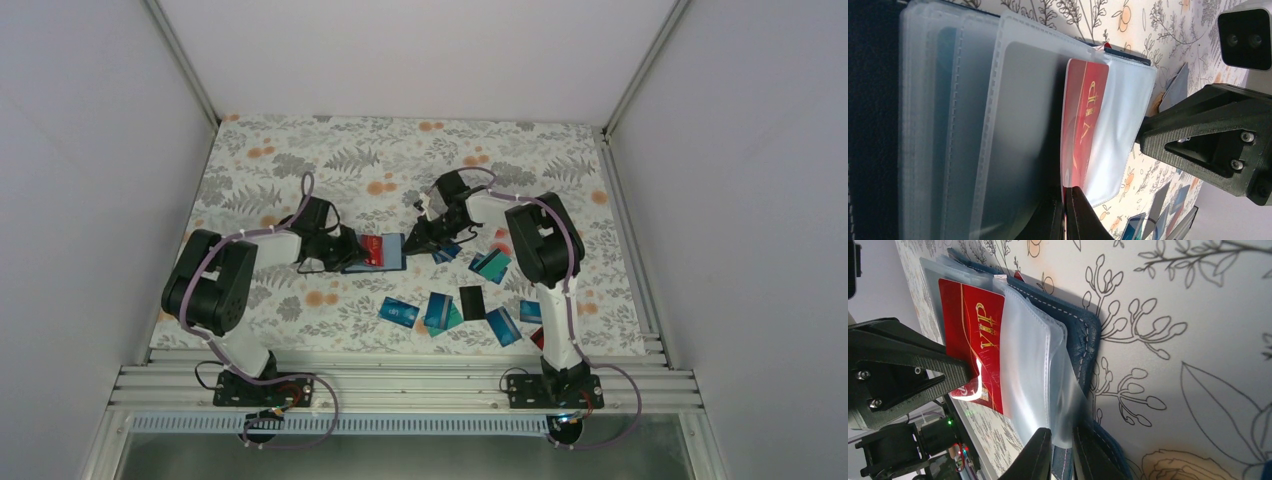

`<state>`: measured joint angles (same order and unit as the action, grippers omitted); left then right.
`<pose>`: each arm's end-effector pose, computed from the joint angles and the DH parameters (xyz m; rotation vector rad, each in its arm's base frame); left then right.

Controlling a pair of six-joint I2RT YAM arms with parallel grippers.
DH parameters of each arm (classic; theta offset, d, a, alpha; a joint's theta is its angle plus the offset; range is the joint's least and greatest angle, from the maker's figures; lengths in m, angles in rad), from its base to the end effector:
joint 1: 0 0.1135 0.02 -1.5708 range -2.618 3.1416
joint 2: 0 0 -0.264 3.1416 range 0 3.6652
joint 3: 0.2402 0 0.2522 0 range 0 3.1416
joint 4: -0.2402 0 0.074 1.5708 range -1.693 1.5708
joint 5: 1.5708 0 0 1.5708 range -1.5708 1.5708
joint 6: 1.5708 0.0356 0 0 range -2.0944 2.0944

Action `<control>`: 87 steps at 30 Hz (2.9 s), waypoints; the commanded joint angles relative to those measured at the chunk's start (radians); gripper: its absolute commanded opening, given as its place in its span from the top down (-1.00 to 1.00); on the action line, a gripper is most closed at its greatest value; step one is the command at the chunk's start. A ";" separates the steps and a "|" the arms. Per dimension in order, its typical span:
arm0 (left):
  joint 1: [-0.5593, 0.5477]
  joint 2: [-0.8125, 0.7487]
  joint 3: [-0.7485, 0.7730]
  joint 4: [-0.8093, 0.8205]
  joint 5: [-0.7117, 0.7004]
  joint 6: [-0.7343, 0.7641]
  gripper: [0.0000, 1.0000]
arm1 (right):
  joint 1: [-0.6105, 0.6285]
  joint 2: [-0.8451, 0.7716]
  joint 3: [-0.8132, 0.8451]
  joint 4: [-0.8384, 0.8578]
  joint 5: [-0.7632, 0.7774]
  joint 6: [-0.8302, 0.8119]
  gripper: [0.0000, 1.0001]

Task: Put the credit cards into the card holder

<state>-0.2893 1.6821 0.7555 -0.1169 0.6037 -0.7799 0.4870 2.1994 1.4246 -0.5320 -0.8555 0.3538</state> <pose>0.2783 -0.1039 0.1268 -0.4480 2.7506 -1.1260 0.3565 0.2192 0.1046 0.3469 -2.7157 -1.2855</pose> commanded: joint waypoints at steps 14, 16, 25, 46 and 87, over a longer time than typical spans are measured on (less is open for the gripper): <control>0.025 0.004 -0.054 -0.047 -0.026 -0.084 0.95 | 0.013 0.098 -0.021 -0.059 0.073 -0.012 0.77; 0.025 0.021 -0.056 -0.035 -0.006 -0.085 0.95 | 0.012 0.102 -0.019 -0.060 0.068 -0.012 0.77; 0.015 0.065 -0.025 -0.006 0.072 -0.074 0.95 | 0.014 0.123 0.005 -0.069 0.063 -0.012 0.77; -0.020 0.165 0.130 -0.089 0.122 0.045 0.82 | 0.014 0.169 0.082 -0.110 0.053 -0.023 0.78; -0.183 0.343 0.673 -0.666 -0.164 0.292 -0.30 | 0.013 0.204 0.152 -0.109 0.015 -0.012 0.81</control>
<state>-0.4507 1.9949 1.3804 -0.7555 0.3664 -0.4717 0.4858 2.3249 1.5787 -0.6460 -0.9874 0.3466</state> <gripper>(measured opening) 0.647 0.097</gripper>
